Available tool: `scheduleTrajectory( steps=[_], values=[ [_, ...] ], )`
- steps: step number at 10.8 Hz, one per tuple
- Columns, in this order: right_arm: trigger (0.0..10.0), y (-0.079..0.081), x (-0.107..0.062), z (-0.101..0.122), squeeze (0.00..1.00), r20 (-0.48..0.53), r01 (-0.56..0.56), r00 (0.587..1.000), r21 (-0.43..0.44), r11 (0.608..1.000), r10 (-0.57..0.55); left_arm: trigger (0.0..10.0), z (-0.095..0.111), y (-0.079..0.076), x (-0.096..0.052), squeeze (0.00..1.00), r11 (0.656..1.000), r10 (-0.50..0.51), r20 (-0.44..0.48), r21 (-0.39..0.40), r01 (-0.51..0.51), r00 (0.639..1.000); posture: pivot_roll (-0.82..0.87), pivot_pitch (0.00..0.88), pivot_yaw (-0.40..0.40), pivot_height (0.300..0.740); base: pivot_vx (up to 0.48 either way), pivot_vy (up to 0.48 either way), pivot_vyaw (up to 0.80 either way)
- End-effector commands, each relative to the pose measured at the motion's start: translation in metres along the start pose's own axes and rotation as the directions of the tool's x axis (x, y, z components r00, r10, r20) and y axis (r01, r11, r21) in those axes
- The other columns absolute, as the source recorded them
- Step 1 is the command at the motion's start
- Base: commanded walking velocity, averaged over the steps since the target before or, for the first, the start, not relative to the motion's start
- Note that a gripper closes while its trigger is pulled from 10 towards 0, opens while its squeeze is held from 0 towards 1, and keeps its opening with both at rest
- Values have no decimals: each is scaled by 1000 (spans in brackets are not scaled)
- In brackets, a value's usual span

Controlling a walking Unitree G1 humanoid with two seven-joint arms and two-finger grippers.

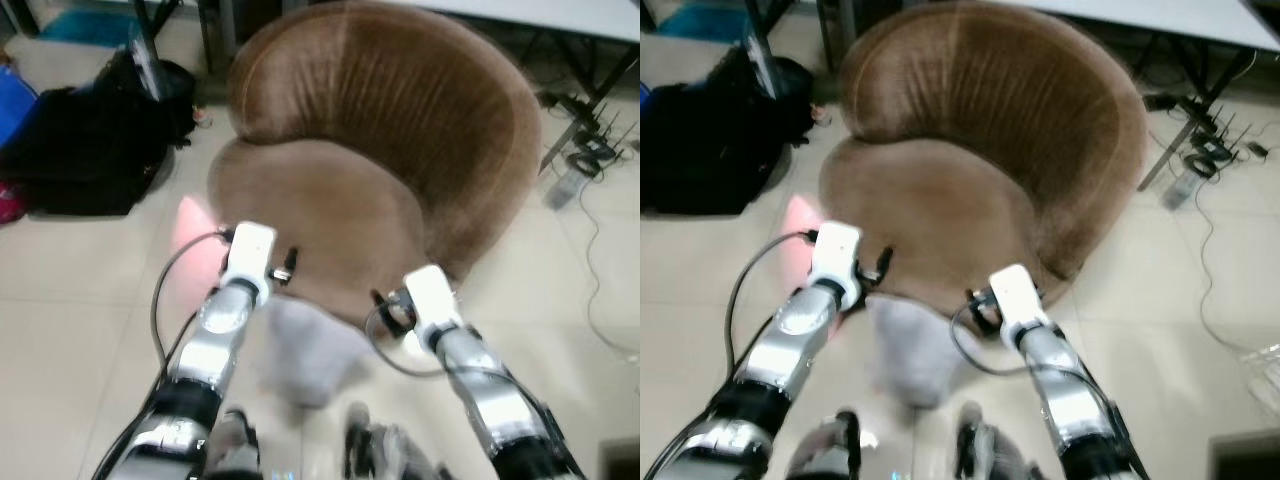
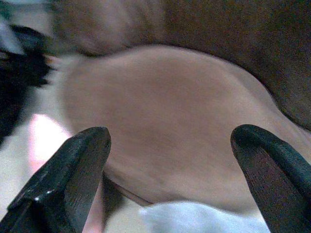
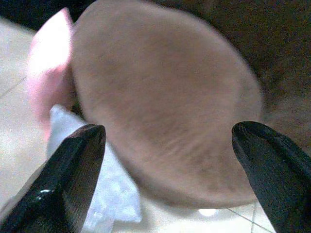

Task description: Move the pillow to the sofa from floor

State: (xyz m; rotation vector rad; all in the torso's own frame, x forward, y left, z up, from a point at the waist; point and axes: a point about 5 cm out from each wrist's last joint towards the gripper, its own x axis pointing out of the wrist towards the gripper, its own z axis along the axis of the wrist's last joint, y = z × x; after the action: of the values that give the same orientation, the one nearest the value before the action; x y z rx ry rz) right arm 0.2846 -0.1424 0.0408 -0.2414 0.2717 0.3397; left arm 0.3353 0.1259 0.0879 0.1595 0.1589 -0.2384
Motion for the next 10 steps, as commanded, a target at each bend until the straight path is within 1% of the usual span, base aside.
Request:
scheduleTrajectory(
  steps=[1,4,5,7,10],
  values=[
    [10000,-6,1,3,0,9,20,1000,8,1000,-20,10000,-11,0,-3,0,1000,4,-39,-4,-4,999,103,219,-90,740,0,0,0],
    [10000,-6,0,3,0,8,19,1000,7,1000,-19,10000,-13,-4,-3,0,1000,-14,-45,-23,13,999,96,218,-82,740,0,0,0],
    [10000,-6,0,1,0,1,19,1000,10,1000,-19,10000,-15,-5,-4,0,1000,-16,-51,-18,15,999,94,218,-82,740,0,0,0],
    [10000,-6,-2,0,0,-4,17,1000,5,1000,-17,10000,-19,2,-5,0,1000,-8,-73,-11,7,997,97,219,-80,740,0,0,0],
    [10000,-4,-5,-1,0,-6,6,1000,-3,1000,-6,10000,-23,6,-5,0,1000,-28,-102,2,28,994,88,220,-82,740,0,0,0]
  ],
)
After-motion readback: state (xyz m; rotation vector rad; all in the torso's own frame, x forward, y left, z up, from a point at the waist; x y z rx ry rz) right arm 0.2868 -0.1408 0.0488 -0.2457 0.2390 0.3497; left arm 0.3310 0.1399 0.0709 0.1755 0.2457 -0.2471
